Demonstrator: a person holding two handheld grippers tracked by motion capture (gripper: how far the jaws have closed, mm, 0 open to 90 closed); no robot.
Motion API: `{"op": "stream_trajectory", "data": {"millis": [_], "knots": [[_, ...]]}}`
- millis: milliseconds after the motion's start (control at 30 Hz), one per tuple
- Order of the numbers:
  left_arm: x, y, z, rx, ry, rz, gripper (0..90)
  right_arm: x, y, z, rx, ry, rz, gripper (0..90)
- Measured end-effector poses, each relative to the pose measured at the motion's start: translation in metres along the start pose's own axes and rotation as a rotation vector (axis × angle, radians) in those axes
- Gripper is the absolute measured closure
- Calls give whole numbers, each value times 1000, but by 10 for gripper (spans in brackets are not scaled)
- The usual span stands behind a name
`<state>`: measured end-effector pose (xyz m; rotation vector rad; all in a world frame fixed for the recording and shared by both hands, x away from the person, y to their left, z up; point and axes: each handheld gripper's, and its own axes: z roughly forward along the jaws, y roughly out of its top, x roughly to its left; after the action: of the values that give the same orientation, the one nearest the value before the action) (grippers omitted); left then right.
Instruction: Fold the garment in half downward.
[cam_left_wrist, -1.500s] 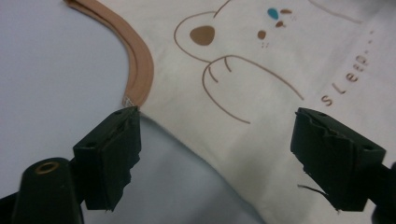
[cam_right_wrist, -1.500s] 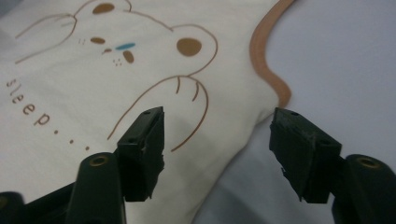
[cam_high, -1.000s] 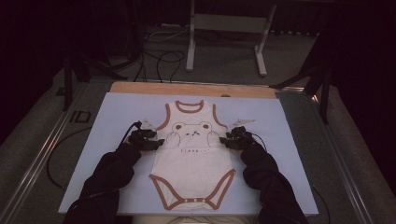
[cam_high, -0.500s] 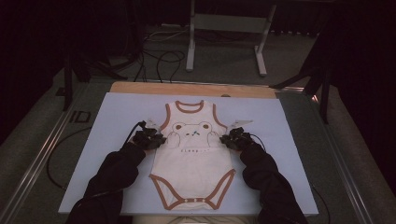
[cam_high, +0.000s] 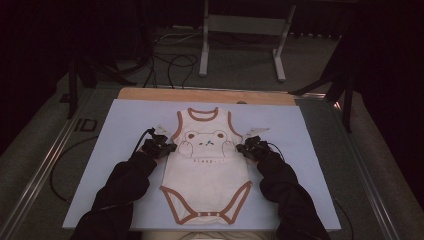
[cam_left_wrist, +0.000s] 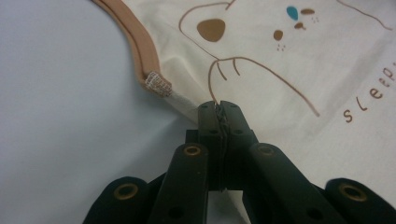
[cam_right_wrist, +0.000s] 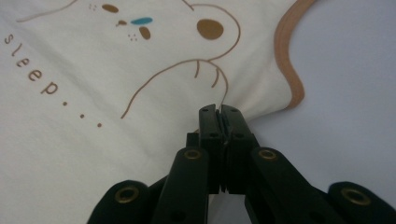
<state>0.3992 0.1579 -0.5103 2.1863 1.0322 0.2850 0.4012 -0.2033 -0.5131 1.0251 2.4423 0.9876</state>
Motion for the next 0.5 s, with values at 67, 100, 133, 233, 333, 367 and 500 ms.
{"op": "stream_trajectory", "data": {"millis": [67,100,133,233,333,367,500], "knots": [[0,1,-3,-4,4,4,900,0,2,-3,-4,-1,-2,889],[0,2,-5,-5,3,4,900,0,2,-4,-10,-2,0,889],[-1,2,-6,-9,6,12,900,-1,3,-5,-15,-3,-4,889],[-2,4,-11,-24,6,20,900,1,5,-9,-24,-10,-8,889],[-3,5,-15,-31,3,19,900,1,7,-14,-36,-11,-8,889],[-2,6,-17,-29,2,23,900,2,7,-15,-37,-12,-8,890],[-3,5,-22,-40,-5,23,900,2,6,-20,-43,-10,-17,889]]}}
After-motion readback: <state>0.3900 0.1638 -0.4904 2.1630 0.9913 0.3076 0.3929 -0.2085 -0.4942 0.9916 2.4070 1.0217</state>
